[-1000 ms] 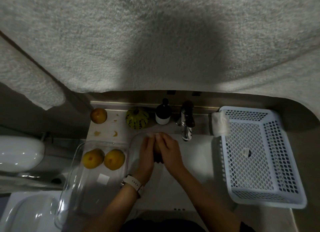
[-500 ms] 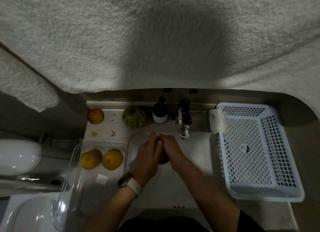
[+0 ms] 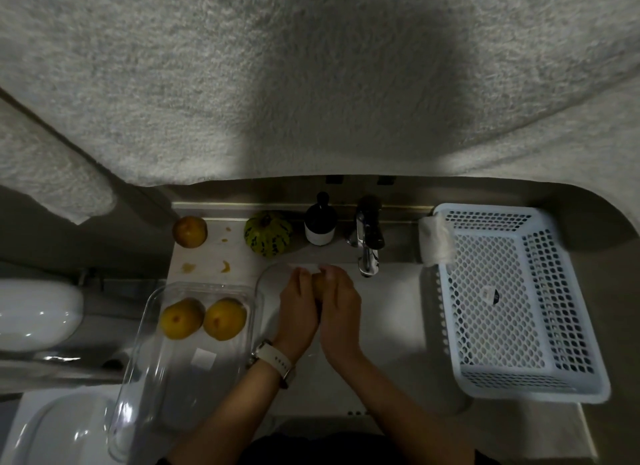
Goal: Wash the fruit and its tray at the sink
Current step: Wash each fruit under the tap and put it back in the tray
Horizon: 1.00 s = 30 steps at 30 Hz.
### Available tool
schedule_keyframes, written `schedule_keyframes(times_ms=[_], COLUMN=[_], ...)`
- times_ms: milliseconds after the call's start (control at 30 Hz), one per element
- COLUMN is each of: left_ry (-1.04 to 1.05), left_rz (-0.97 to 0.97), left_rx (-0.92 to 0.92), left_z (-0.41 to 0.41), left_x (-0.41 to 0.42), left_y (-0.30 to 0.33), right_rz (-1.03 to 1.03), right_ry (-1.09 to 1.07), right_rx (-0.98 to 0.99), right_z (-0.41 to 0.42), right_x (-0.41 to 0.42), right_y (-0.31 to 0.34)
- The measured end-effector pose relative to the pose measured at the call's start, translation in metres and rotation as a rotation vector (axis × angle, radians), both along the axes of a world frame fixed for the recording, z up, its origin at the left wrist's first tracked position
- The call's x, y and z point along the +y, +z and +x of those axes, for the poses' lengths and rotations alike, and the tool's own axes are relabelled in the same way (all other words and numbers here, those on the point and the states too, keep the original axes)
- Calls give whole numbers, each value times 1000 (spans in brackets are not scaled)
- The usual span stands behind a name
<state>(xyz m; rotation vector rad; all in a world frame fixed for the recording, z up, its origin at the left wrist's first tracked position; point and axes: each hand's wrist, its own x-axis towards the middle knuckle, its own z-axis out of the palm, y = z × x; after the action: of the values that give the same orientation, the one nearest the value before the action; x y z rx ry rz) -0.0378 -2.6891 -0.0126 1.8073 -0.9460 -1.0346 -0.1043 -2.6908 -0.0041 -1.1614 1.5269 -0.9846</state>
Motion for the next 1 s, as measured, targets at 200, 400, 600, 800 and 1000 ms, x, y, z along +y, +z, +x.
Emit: schedule_keyframes(times_ms=[200, 400, 600, 800, 1000], left_ry=[-285, -434, -424, -122, -212], left_rz=[-16, -208, -280, -94, 150], left_rx=[-175, -291, -277, 108, 390], left_z=[12, 11, 14, 10, 20], left_x=[2, 13, 7, -3, -5], left_y=[-6, 13, 15, 1, 1], right_rz=[-388, 630, 1029, 728, 195], right_ry=[337, 336, 22, -252, 93], right_rx=[502, 20, -615, -710, -130], right_z=[-12, -16, -28, -6, -11], right_x=[-8, -49, -40, -15, -13], right_y=[0, 19, 12, -2, 7])
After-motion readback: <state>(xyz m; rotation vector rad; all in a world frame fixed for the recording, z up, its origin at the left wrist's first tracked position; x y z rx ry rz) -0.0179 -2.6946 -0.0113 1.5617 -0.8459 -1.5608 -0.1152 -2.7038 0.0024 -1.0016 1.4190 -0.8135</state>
